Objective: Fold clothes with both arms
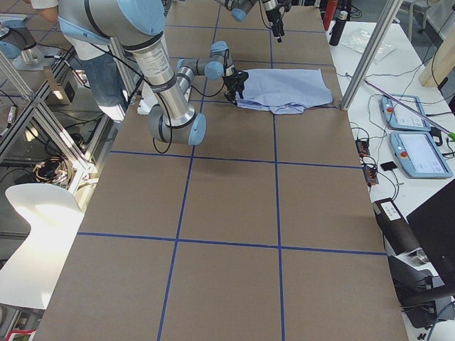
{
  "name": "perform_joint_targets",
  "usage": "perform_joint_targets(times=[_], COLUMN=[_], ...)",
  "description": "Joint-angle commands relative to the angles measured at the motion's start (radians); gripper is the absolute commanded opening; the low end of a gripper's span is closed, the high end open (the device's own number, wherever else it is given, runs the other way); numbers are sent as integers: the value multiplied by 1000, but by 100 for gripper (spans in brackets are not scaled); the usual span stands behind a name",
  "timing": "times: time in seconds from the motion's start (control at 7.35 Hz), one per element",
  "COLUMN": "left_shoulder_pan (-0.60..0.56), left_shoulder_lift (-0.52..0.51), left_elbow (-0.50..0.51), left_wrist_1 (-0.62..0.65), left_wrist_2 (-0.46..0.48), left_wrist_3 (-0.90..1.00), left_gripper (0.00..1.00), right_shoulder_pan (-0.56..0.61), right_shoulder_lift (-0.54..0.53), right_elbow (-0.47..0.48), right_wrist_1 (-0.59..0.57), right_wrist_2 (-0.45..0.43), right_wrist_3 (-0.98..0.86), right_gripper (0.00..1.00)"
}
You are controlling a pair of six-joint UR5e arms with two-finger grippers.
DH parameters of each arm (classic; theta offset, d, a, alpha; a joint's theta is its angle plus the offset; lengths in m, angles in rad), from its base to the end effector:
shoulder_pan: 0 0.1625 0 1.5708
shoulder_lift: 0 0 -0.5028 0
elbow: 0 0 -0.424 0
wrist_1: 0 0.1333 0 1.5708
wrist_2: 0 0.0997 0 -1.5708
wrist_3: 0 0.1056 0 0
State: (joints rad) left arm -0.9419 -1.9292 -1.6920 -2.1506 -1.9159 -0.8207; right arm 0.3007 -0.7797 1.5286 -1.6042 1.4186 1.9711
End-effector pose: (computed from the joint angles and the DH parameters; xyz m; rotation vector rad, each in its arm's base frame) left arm 0.3258 -0.6138 0.3994 0.5771 0.9273 0.0104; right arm -0.7312 -0.3831 0.2407 0.1125 -0.7372 0.7235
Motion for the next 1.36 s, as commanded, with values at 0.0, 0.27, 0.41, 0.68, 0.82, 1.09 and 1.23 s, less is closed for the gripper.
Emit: perform_joint_targets(times=[0.0, 0.27, 0.41, 0.68, 0.82, 1.09, 1.23], left_shoulder_pan=[0, 2, 2, 2, 2, 0, 2], left_shoulder_lift=[1, 1, 1, 1, 1, 1, 1], left_elbow=[2, 2, 2, 2, 2, 2, 2], left_wrist_1=[0, 0, 0, 0, 0, 0, 0], left_wrist_2=[0, 0, 0, 0, 0, 2, 2], left_wrist_3=[2, 2, 2, 2, 2, 2, 2], left_gripper=[100, 100, 100, 100, 100, 100, 100], right_shoulder_pan=[-15, -28, -31, -35, -35, -35, -35], right_shoulder_lift=[5, 5, 7, 16, 25, 40, 39], right_elbow=[-18, -18, -19, -44, -50, -50, -50], right_wrist_1=[1, 0, 0, 1, 1, 0, 0], right_wrist_2=[-21, -32, -39, -65, -66, -66, -66], right_wrist_3=[2, 12, 20, 29, 29, 41, 40], right_gripper=[61, 61, 53, 37, 31, 0, 0])
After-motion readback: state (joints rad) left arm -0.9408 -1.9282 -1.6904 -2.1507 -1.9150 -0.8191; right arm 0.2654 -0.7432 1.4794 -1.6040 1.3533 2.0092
